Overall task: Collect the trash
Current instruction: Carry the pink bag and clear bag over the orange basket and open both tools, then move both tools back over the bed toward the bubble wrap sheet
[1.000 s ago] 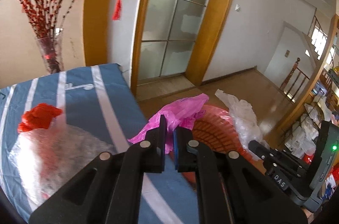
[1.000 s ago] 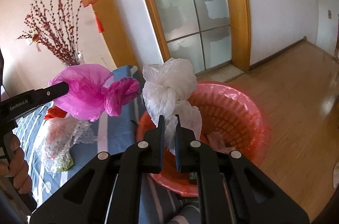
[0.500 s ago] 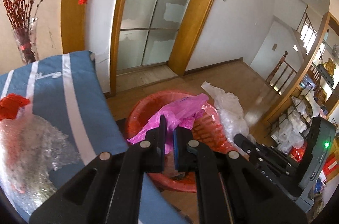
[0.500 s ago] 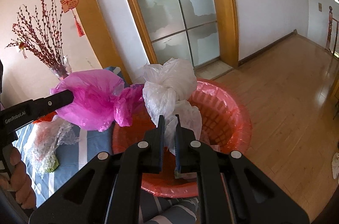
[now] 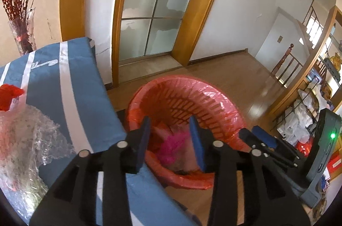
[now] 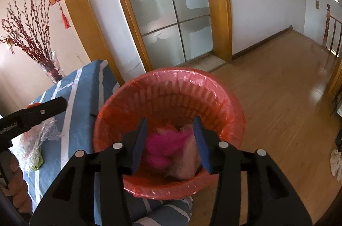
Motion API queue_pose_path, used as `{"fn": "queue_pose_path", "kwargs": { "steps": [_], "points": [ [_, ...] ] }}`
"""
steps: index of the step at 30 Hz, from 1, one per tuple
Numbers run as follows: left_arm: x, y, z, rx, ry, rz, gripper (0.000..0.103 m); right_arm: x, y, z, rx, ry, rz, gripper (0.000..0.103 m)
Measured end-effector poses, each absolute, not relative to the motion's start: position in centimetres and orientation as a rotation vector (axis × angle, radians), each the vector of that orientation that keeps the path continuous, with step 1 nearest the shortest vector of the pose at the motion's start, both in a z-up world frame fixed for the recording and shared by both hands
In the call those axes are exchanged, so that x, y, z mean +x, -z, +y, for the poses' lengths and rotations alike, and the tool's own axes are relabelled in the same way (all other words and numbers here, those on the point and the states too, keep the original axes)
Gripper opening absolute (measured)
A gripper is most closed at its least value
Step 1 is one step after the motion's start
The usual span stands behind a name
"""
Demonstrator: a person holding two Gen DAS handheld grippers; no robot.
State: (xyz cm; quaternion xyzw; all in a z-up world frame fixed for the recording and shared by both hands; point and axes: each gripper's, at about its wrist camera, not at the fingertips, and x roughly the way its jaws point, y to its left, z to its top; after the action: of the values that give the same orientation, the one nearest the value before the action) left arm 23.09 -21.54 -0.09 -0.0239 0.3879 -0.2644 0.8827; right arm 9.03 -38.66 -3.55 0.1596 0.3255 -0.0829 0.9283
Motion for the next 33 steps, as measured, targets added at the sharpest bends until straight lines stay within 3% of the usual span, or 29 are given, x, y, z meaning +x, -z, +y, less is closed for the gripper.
{"fn": "queue_pose_path", "kwargs": {
  "steps": [19,33],
  "points": [
    [21.3,0.4,-14.2,0.001,0.430,0.777,0.053,9.0,3.1,-36.3,0.299,0.137,0.682,0.045],
    [19.4,-0.1,-2.4,-0.068,0.247,0.737,0.056,9.9,1.7,-29.0,0.233,0.000,0.684,0.045]
  ]
}}
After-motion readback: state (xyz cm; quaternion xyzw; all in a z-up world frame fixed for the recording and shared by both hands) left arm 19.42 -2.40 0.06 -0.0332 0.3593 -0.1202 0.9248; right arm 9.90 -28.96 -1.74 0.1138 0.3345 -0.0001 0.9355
